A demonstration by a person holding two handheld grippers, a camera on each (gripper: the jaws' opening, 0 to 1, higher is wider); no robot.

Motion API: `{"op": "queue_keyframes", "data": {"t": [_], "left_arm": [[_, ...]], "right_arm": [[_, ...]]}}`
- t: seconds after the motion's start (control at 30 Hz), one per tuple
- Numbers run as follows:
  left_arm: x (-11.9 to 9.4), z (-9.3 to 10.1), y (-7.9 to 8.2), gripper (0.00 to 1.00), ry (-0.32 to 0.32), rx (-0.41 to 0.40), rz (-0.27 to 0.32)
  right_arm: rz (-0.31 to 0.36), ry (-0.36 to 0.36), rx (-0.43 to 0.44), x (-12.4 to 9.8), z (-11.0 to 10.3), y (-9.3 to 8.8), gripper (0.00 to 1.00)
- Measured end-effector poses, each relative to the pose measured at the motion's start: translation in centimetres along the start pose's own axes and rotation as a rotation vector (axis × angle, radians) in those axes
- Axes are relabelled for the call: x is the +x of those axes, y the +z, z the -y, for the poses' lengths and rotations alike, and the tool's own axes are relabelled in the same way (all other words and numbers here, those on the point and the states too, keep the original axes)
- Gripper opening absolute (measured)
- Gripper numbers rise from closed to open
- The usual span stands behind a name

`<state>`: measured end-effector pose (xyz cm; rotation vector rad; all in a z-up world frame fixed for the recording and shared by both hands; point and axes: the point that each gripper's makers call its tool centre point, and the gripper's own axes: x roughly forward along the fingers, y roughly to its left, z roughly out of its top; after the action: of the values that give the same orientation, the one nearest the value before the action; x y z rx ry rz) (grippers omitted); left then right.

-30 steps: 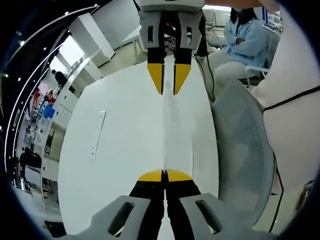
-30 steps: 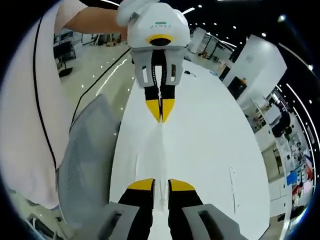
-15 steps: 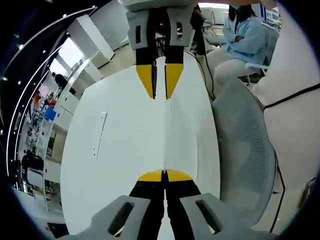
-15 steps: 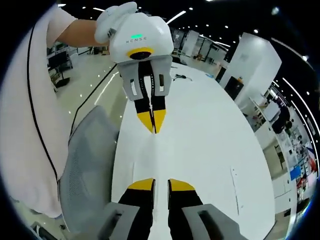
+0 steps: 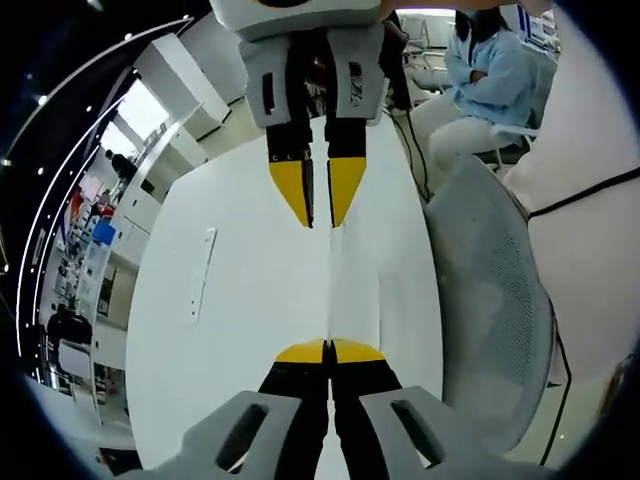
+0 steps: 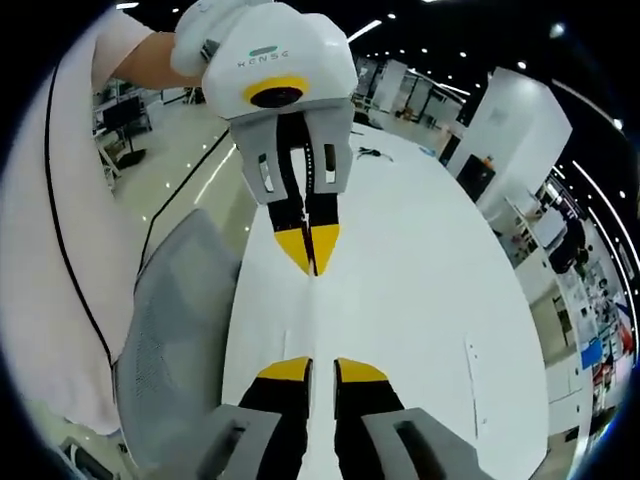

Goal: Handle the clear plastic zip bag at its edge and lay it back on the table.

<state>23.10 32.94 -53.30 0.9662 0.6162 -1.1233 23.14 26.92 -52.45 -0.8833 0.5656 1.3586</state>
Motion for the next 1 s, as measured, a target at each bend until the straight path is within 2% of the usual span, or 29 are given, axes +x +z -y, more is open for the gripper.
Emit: {"op": "queue_keyframes", "data": {"t": [1.0], "left_arm": [[0.0, -0.1, 1.2, 0.0, 0.021, 0.028, 0.022]], "right_arm": [[-0.018, 0.064, 0.051, 1.8, -1.1, -0.7, 0.05]]}}
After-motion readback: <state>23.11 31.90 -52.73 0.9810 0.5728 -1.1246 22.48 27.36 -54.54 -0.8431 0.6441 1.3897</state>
